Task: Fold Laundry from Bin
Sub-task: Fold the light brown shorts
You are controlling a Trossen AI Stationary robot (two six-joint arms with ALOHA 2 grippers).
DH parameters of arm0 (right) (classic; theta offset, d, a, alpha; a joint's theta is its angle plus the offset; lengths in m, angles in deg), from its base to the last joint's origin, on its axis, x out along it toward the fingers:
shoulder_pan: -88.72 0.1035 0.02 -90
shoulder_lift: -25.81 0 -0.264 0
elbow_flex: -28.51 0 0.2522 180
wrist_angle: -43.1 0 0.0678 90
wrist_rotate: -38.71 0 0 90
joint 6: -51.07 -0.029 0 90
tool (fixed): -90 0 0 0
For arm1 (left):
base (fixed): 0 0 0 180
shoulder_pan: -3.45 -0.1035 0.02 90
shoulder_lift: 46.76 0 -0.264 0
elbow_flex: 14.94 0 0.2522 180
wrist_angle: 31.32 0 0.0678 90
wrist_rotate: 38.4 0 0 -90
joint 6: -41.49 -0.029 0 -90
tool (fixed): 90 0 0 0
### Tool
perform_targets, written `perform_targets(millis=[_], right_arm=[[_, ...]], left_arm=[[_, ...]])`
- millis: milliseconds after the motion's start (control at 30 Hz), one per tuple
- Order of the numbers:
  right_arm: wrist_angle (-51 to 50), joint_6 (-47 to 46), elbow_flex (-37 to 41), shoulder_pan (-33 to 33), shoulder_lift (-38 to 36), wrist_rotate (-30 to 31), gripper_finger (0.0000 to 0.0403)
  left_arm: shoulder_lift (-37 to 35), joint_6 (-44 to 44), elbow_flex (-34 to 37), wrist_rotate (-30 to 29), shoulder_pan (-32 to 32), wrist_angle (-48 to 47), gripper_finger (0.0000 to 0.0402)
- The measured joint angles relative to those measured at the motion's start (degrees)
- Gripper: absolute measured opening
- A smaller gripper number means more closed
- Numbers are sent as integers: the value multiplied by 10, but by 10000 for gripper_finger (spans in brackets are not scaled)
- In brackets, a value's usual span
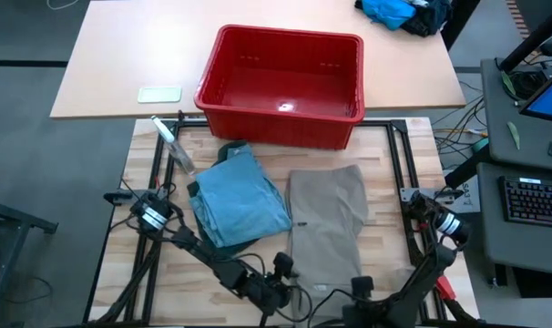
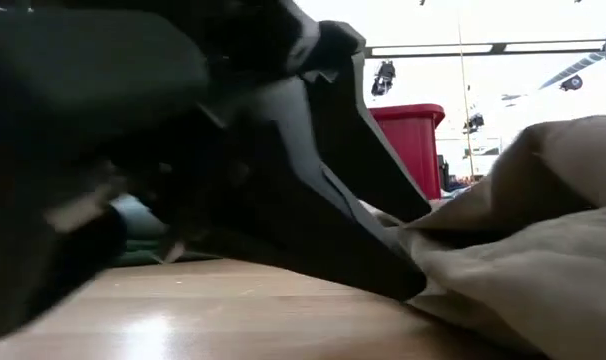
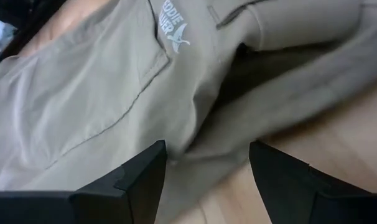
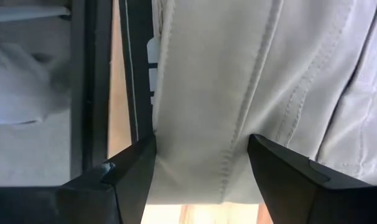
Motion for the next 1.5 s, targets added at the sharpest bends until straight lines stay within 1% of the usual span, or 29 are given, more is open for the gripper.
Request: perform_targets(millis=[67, 233, 333, 433, 500, 567, 667, 767, 833, 900, 1033, 1233, 1333, 1400, 1500], right_arm=[[0, 13, 0, -4, 3, 2, 249], [15, 34, 8, -11, 5, 13, 242], [17, 43, 9, -13, 5, 15, 229], [21, 50, 10, -13, 5, 15, 209], [22, 50, 10, -13, 5, 15, 189], [23, 51, 10, -13, 5, 16, 164], [25, 55, 10, -14, 5, 17, 116], [23, 66, 11, -14, 2, 17, 61], [19, 77, 11, -14, -7, 16, 29], [10, 79, 12, -15, -22, 15, 25], [-5, 60, 12, -16, -74, 13, 25], [-11, 17, 12, -16, -143, 13, 25], [-10, 9, 11, -16, -162, 14, 25], [-9, 7, 11, -16, -169, 12, 25], [-9, -4, 4, -16, -179, -4, 25]], left_arm=[[6, -11, -9, -9, 0, 0, 214], [26, -37, -28, -10, -4, 3, 214], [33, -40, -29, -9, -6, 10, 209], [38, -40, -30, -2, -7, 13, 191], [41, -39, -30, 3, -8, 16, 169], [43, -39, -30, 6, -8, 18, 138], [43, -37, -30, 14, -9, 18, 79], [43, -36, -29, 33, -12, 20, 17], [43, -31, -29, 40, -14, 23, 9], [41, -30, -30, 46, -15, 22, 10], [30, -32, -36, 55, -15, 16, 3], [-25, -42, -38, 55, -15, -8, 1], [-59, -42, -38, 56, -16, -13, 1], [-82, -34, -38, 78, -17, -20, 1], [-106, 8, -38, 125, -16, -22, 0]])
